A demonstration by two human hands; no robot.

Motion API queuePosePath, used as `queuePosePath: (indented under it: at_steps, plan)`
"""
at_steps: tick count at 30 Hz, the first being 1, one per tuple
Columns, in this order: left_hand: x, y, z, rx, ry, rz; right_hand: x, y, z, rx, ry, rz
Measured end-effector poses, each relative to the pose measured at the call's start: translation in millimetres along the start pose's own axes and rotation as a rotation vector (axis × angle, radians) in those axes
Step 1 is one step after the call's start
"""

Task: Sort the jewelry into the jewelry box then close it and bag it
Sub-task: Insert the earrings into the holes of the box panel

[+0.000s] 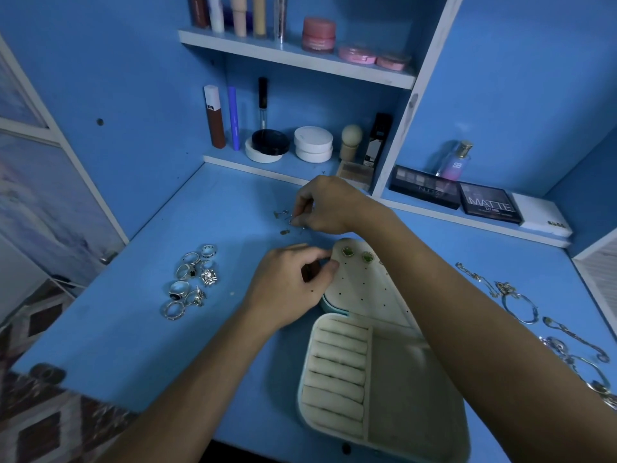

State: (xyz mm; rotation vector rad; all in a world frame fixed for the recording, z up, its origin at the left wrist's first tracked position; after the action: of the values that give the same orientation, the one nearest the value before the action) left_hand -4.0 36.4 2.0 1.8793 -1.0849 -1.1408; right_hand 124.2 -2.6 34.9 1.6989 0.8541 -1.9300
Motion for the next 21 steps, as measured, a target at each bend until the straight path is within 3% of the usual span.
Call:
queuePosePath:
  at_steps: [21]
  plan:
    - [-2.1, 0.4, 1.2, -0.01, 0.005, -0.016, -40.0, 55.6, 85.2, 0.159, 0.342, -0.5]
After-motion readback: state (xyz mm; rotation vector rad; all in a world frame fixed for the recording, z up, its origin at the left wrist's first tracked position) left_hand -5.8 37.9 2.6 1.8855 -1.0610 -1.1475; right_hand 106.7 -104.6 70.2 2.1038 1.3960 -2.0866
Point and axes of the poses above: each hand's wrist, its own z-axis away from the middle knuckle, its own x-axis out of the palm, y = z × x, the point moved 7 cm from there along -z, towards the middle knuckle, and after that the axes turned 14 degrees about z, right-handed, at the moved point
